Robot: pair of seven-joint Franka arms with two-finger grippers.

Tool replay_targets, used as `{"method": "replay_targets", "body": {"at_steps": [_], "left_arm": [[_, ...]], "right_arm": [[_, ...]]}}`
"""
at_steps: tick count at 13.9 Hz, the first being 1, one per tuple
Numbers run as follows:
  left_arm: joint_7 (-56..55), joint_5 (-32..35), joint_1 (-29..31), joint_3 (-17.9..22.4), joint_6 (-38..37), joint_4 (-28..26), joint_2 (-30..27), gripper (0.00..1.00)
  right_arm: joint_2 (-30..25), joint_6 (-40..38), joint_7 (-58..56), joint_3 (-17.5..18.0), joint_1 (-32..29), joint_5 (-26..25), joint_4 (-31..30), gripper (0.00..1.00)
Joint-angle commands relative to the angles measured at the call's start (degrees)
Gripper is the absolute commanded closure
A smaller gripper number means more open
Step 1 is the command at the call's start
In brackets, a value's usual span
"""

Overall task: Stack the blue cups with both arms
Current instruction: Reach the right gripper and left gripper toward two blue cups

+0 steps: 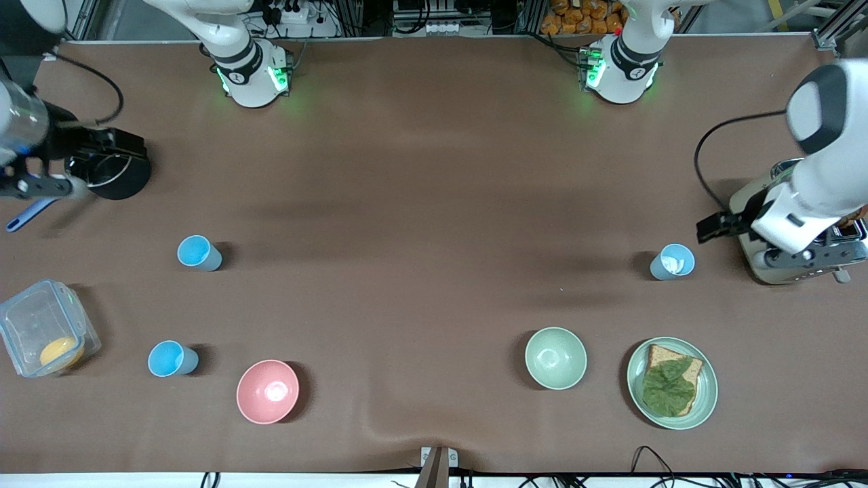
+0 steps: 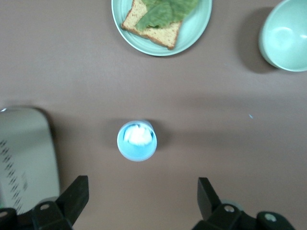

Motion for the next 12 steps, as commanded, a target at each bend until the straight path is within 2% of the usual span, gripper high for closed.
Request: {"method": "replay_targets", "body": {"at_steps": [1,4,6,9,12], "left_arm": [[2.06,0.06,0.89,0.02,14.04,-11.70,-1.37,0.00],[7.48,1.56,4.48,-0.07,18.91,-13.05,3.10,0.00],[8.47,1.56,5.38,-0.16,19.88,-13.13,5.13,0.00],[8.47,1.56,5.73,-0.16,22.59,-13.74,8.12,0.00],[8.47,1.56,5.73,-0.16,29.36,-16.47,10.23,0.00]], "right_arm": [[6.94,-0.97,0.10,0.94,-3.09,-0.83,1.74,0.00],[17.29,0.44,-0.16,0.94,-8.97,-0.13,6.74,0.00],[22.14,4.80,-0.25,0.94,-9.25,-1.18,7.02,0.00],[25.06,14.29,-0.34,1.03,-8.37,-3.64,1.25,0.00],[22.87,23.79,-2.97,1.03,-8.90,-5.40,-7.46,0.00]]}}
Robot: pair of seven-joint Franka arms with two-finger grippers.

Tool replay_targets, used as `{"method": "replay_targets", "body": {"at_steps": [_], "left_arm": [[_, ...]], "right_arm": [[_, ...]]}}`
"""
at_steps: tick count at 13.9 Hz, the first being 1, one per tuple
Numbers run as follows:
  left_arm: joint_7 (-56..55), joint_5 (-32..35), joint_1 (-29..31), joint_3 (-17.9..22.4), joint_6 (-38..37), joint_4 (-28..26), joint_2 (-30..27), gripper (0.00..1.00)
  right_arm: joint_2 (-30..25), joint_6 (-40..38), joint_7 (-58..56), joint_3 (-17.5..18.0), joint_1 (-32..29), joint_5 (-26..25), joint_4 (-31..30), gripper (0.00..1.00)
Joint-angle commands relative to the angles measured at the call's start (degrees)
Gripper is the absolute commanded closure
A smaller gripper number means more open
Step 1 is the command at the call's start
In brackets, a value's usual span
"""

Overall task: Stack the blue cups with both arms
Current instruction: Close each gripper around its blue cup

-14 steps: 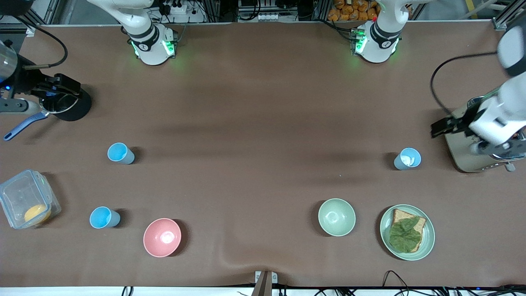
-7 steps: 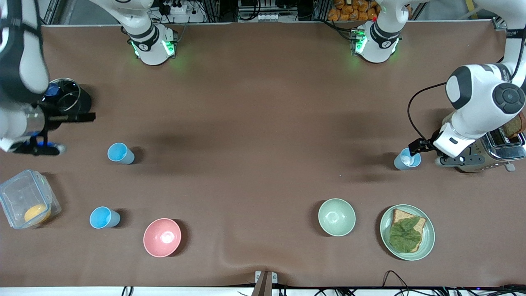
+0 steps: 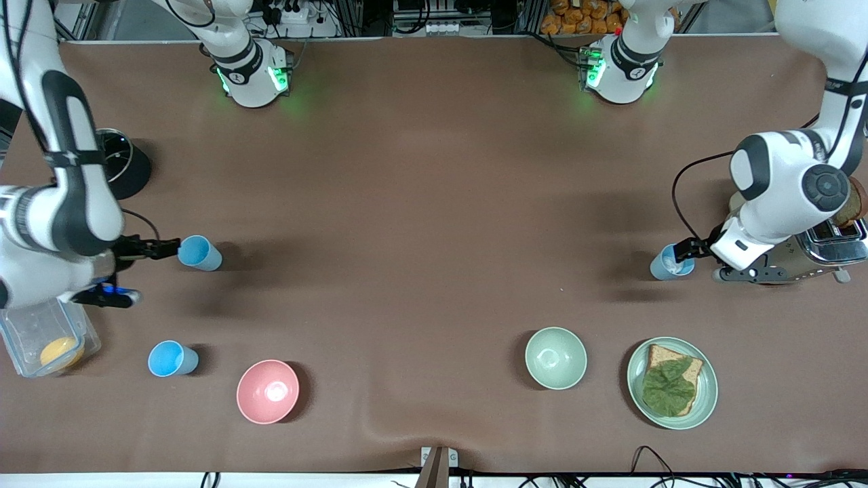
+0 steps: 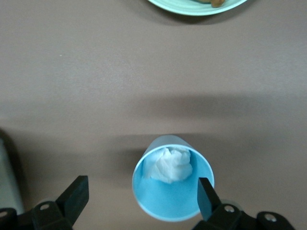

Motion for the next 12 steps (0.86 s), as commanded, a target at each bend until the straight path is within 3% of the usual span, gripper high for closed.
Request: {"method": "replay_targets", "body": {"at_steps": [1,3,4,6,7,8,9,10,12], "left_arm": [[0.21,1.09,0.39,-0.31,4.47,-1.85,1.71,0.00],[0.30,1.09,0.39,-0.31,5.17,-1.94,2.69,0.00],[0.38,1.18,0.30,-0.31,5.26,-2.20,2.78,0.13],[1.88,1.35,0.04,-0.31,5.26,-2.38,2.78,0.91],[1.88,1.35,-0.14,-0.31,5.26,-2.38,3.13,1.00],[1.88,1.35,-0.14,-0.31,5.26,-2.29,3.48,1.00],[2.05,1.35,-0.14,-0.31,5.26,-2.11,3.13,1.00],[2.75,1.44,-0.05,-0.40,5.18,-2.03,2.61,1.00],[3.03,1.35,-0.05,-0.66,5.00,-1.24,1.82,1.00]], "right_arm": [[-3.13,6.76,-2.59,0.35,-1.76,-1.75,-7.03,0.00],[-3.22,12.91,-3.13,0.35,-2.47,-1.75,-11.67,0.00],[-3.22,16.86,-3.13,0.35,-2.56,-1.75,-14.05,0.00],[-3.05,22.06,-3.04,0.35,-2.56,-1.66,-17.14,0.00],[-2.78,23.13,-3.04,0.35,-2.56,-1.66,-17.67,0.00],[-2.78,23.31,-3.04,0.35,-2.65,-1.66,-18.11,0.45],[-2.78,23.31,-3.04,0.44,-2.65,-1.66,-18.38,0.82],[-2.87,23.22,-3.04,0.44,-2.65,-1.58,-18.38,0.99],[-2.69,23.22,-3.04,0.44,-3.26,-1.49,-18.38,1.00]]}}
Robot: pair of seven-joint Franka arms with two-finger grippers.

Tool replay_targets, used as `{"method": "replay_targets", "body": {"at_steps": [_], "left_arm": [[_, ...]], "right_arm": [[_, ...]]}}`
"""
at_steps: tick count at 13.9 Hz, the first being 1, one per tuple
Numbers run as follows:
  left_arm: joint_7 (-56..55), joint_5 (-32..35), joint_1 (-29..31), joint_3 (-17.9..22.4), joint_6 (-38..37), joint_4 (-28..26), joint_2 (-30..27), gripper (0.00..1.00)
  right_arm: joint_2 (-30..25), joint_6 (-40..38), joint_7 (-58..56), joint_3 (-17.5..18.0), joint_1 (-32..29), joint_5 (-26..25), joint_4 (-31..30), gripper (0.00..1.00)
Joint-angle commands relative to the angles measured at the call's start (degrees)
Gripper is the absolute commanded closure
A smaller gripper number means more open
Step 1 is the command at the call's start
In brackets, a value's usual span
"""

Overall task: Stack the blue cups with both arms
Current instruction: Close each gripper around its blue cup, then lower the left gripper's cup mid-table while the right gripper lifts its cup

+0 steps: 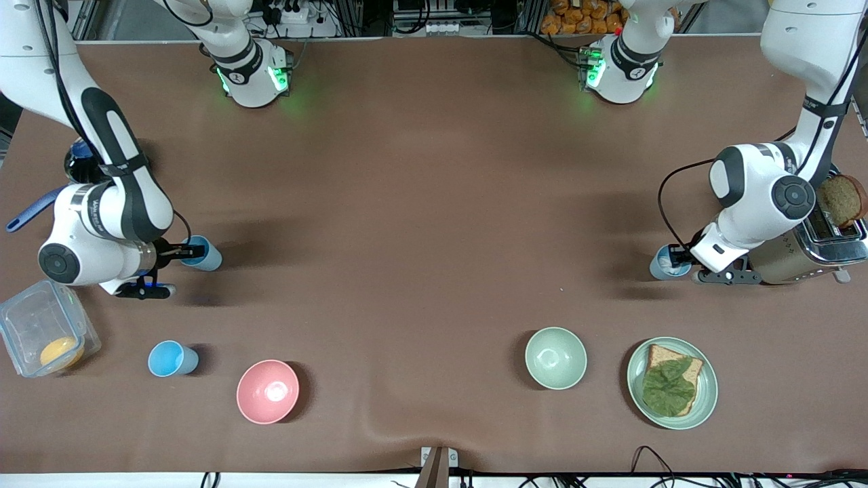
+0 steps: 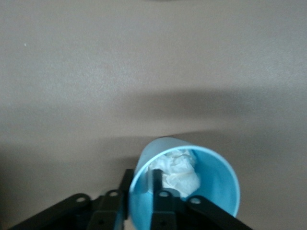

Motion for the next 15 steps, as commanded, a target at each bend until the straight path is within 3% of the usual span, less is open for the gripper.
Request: {"method": "replay_targets", "body": {"at_steps": [1,3,5,7,9,15], "left_arm": [[-0.16,0.86,-0.09,-1.02,-0.02,1.27,-2.48,1.00],[-4.97,0.60,-0.09,-5.31,-4.65,5.91,-3.28,1.00],[-14.27,0.95,-2.01,-9.62,-15.18,14.86,-2.58,1.00],[-25.85,0.95,-9.54,-10.52,-21.36,20.59,-1.35,1.00],[-39.30,0.95,-17.28,-10.69,-22.17,21.67,-0.47,1.00],[-56.05,0.34,-31.10,-10.78,-21.56,22.28,2.51,1.00]], "right_arm": [[-2.10,0.56,-0.62,0.78,-1.55,-0.30,-2.10,1.00],[-2.19,0.12,-0.53,0.87,-1.55,-0.13,-2.01,1.00],[-2.62,-1.28,-0.45,1.22,-1.37,0.22,-1.66,1.00],[-3.33,-5.05,0.25,1.74,-0.94,1.62,-0.26,1.00],[-3.68,-9.01,0.43,1.92,-0.76,7.84,0.80,1.00],[-5.97,-13.42,11.05,2.27,5.39,13.49,1.24,1.00]]}}
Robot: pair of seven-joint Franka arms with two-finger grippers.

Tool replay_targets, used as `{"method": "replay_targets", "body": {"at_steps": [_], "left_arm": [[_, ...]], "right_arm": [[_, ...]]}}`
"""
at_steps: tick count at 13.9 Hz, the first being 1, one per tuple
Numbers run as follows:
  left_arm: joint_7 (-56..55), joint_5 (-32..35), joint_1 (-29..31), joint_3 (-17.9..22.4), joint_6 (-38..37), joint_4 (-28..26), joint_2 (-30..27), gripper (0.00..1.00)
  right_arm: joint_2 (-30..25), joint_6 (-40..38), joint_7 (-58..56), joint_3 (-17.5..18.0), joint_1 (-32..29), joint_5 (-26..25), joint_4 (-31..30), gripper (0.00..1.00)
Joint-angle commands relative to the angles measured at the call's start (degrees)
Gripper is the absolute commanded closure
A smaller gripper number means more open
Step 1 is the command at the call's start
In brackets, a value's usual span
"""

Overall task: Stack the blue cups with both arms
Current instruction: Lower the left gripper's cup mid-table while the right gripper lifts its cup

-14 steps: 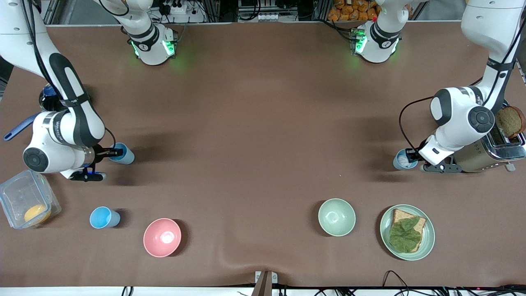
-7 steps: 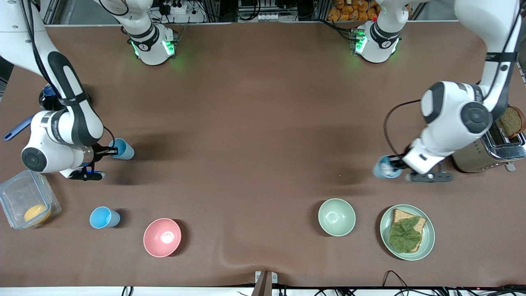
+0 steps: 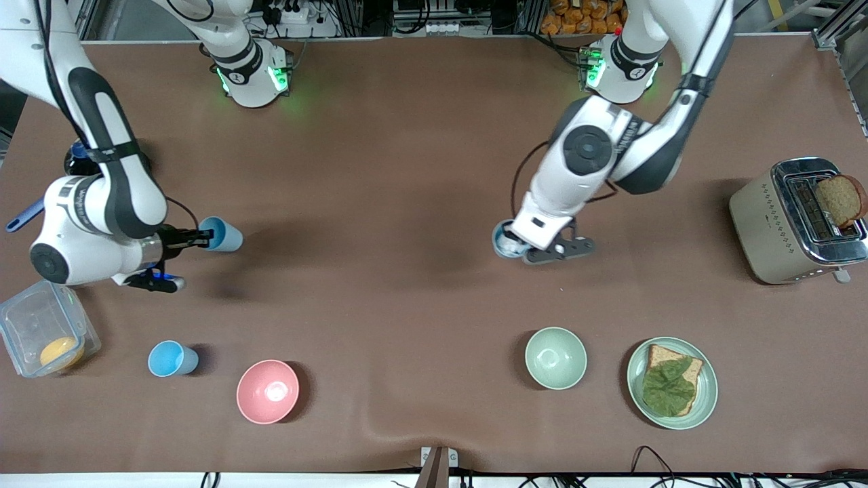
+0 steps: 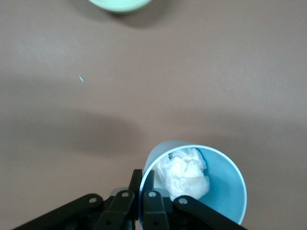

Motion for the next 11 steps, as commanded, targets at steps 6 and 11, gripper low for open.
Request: {"method": "replay_targets", "body": {"at_steps": [6,11], "left_arm": [[-16.49,1.90,-12.73,1.15,3.31,11.78,15.57,1.00],[-20.28,7.35,-13.53,1.15,10.72,11.78,19.01,1.00]], "right_arm": [[-2.97,-0.69,15.85,-0.21,9.40,3.30,-0.99,1.00],[-2.79,0.36,15.95,-0.21,9.32,3.39,-2.05,1.00]]}}
